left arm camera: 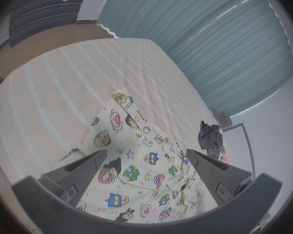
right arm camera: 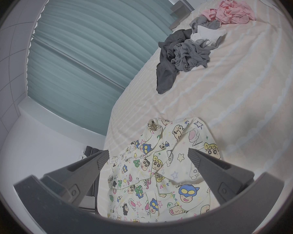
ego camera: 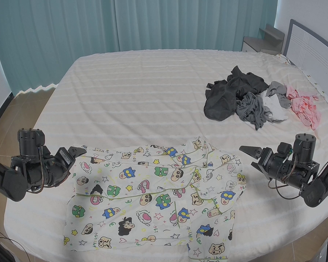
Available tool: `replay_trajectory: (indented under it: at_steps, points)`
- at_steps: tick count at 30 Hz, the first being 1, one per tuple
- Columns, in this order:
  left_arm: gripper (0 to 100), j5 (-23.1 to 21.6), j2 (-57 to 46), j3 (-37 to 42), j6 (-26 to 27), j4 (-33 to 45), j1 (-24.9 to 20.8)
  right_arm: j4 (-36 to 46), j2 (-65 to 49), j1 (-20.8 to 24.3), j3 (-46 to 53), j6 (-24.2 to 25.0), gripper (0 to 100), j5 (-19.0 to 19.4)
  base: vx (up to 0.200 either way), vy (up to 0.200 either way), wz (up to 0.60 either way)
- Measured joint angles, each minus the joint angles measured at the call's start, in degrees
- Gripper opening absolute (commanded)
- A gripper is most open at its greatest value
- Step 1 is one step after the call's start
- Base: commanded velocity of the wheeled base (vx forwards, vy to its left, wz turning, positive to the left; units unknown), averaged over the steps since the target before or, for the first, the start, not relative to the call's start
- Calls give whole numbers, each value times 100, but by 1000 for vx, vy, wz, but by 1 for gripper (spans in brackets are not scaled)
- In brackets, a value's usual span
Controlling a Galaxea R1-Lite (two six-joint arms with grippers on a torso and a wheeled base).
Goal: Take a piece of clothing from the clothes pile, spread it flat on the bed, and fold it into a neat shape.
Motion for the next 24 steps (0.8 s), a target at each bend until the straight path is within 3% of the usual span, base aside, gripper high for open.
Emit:
replay_trajectory:
  at_steps: [7, 14, 24]
  points:
    - [100, 57, 802, -1359, 293, 837, 41, 0, -9, 85, 51, -2, 100, -7, 0, 0, 0]
    - [100, 200, 1835, -2971, 213, 1908, 20, -2, -37, 133, 82, -7, 100, -11, 0, 0, 0]
    - [100, 521, 3134, -4094, 77, 2242, -7, 0, -48, 157, 104, -10, 100, -9, 0, 0, 0]
